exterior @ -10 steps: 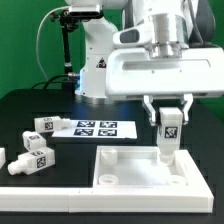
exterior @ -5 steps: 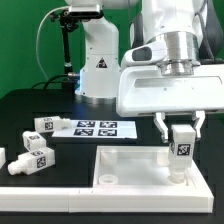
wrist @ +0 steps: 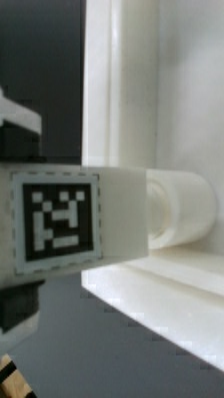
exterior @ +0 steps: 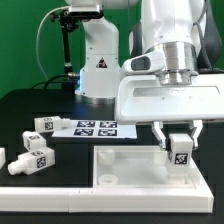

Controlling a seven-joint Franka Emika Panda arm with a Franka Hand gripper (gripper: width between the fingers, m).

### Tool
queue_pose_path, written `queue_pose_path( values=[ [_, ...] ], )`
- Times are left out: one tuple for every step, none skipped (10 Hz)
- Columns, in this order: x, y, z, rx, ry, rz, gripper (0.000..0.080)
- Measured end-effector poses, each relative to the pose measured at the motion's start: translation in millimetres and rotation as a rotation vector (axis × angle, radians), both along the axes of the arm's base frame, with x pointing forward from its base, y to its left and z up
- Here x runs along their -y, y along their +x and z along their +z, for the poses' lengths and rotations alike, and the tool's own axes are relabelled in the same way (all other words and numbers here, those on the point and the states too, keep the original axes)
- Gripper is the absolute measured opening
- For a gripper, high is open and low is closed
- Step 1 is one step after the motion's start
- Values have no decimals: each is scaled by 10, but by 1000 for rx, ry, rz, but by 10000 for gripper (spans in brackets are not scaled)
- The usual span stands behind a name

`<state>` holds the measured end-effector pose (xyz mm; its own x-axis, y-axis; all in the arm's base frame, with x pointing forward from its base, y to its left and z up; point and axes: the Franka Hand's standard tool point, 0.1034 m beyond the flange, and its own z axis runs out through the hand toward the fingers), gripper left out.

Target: Assemble one leg

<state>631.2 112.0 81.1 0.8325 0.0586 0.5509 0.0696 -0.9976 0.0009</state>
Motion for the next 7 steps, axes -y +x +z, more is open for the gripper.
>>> queue_pose_path(
  values=[
    [-7, 12, 1, 13, -1, 1, 287],
    [-3, 15, 3, 23, -2, 2, 287],
    [-1, 9, 2, 28, -2, 2, 287],
    [-1, 10, 3, 28, -3, 3, 287],
    [-1, 10, 2, 28, -3, 4, 287],
    [-1, 10, 2, 28, -4, 5, 383],
    [-1, 10, 2, 28, -5, 6, 522]
  ],
)
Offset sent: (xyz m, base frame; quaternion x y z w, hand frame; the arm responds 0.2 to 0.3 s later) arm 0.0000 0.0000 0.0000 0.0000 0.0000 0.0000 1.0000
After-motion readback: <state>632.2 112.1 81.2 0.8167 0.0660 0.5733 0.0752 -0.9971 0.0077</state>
